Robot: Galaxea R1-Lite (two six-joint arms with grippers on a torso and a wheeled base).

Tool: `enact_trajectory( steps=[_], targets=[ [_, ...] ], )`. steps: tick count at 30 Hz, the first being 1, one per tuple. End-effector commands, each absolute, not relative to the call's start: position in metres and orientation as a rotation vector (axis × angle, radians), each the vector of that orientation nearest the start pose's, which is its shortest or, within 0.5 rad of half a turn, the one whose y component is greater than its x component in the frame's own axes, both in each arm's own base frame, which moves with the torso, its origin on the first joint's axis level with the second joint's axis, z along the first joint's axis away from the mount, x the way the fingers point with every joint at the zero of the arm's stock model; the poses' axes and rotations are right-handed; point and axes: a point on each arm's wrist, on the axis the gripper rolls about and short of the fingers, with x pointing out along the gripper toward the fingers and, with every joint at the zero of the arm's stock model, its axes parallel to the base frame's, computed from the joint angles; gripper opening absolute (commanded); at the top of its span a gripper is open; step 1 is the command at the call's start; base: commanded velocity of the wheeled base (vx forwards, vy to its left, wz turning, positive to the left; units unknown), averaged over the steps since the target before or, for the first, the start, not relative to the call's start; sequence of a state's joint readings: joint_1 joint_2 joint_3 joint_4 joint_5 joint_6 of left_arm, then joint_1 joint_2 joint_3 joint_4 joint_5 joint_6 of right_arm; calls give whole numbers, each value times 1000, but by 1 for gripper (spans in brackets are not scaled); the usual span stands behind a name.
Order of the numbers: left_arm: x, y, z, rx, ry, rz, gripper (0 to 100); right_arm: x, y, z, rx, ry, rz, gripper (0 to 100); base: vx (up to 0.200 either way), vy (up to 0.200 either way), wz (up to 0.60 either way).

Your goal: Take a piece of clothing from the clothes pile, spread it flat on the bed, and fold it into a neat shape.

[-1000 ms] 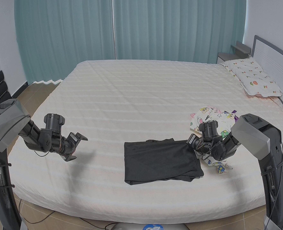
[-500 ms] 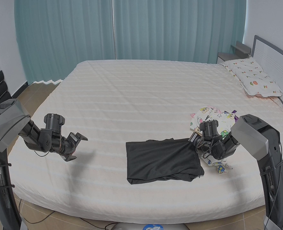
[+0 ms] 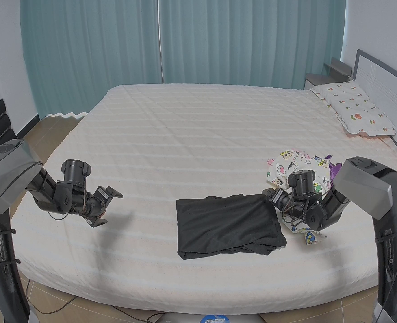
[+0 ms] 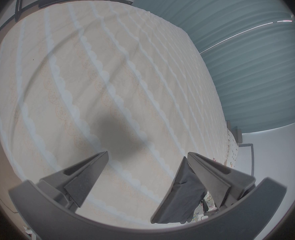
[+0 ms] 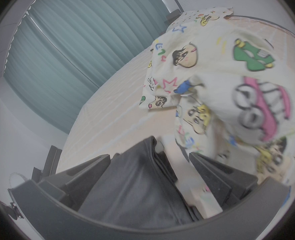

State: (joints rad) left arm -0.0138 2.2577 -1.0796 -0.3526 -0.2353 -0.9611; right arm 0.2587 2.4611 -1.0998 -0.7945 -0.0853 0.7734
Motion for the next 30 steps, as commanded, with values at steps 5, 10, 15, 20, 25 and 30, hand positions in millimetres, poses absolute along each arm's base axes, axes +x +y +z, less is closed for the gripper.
enact_trajectory(
  steps=[5, 10, 15, 20, 25, 30],
  targets=[
    [385, -106, 39, -807, 914, -34, 100, 306, 95, 22, 690, 677, 50, 100, 0, 0, 0],
    [379, -148, 32, -669, 938, -160, 100, 283, 91, 7, 768, 703, 86, 100, 0, 0, 0],
    [390, -184, 9, -585, 939, -200, 100, 272, 82, -3, 812, 693, 113, 100, 0, 0, 0],
    [396, -202, -17, -504, 933, -188, 100, 272, 81, -5, 816, 667, 123, 100, 0, 0, 0],
    [394, -206, -29, -460, 947, -221, 100, 272, 82, -4, 817, 664, 128, 100, 0, 0, 0],
    [397, -210, -34, -480, 902, -269, 100, 272, 82, -5, 820, 667, 128, 100, 0, 0, 0]
  ],
)
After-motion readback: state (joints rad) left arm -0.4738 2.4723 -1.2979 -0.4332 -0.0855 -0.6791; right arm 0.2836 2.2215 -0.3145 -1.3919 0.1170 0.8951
